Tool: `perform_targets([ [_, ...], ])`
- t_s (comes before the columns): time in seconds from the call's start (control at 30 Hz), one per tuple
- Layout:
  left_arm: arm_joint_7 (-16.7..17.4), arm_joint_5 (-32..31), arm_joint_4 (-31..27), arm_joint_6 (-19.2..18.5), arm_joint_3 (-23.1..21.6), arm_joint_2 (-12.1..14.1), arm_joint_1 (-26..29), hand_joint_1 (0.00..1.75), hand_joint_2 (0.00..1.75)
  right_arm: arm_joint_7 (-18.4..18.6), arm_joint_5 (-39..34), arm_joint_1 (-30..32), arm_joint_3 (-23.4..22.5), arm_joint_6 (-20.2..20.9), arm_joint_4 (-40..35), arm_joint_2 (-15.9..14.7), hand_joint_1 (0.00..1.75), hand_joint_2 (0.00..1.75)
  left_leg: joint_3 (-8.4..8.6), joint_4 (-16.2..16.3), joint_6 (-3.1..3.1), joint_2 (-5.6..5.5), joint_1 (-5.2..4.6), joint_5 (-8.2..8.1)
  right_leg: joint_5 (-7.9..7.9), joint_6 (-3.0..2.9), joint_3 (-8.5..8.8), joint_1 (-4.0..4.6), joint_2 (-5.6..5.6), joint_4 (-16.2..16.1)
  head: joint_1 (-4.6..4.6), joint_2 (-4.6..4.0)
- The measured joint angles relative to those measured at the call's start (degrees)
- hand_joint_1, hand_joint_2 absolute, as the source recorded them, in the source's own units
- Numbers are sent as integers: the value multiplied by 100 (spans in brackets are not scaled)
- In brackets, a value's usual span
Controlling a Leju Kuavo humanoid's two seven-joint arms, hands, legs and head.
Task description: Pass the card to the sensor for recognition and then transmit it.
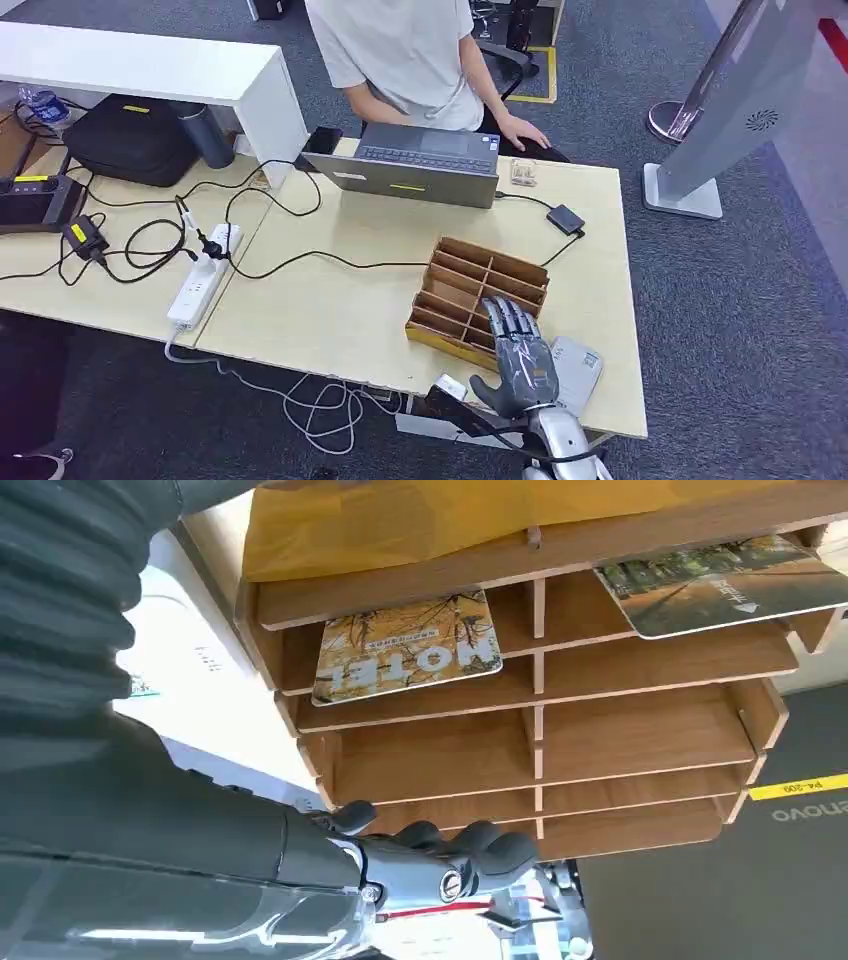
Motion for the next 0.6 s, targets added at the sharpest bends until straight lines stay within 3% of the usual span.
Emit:
perform_targets([
  [0.17,-33,20,0,-2,0,0,4,0,175,7,-7,9,0,4,-2,-2,0,175,0,0,0,0,0,0,0,0,-1,0,0,0,0,0],
  [0.27,-541,63,0,-15,0,4,126,0,175,-24,-15,107,0,-39,-39,-46,0,175,0,0,0,1,0,-1,-1,0,-1,0,1,-1,-2,0],
  [0.3,-649,70,2,-15,0,9,176,0,175,-33,-33,150,0,-46,-55,-72,175,175,-2,0,0,1,0,-1,-1,1,-3,0,1,-1,0,-2],
  [0.6,-732,63,0,-11,0,13,235,0,175,-122,-350,235,4,-28,-186,-160,175,175,0,0,0,1,0,-1,-1,1,-1,0,1,-1,-2,0],
])
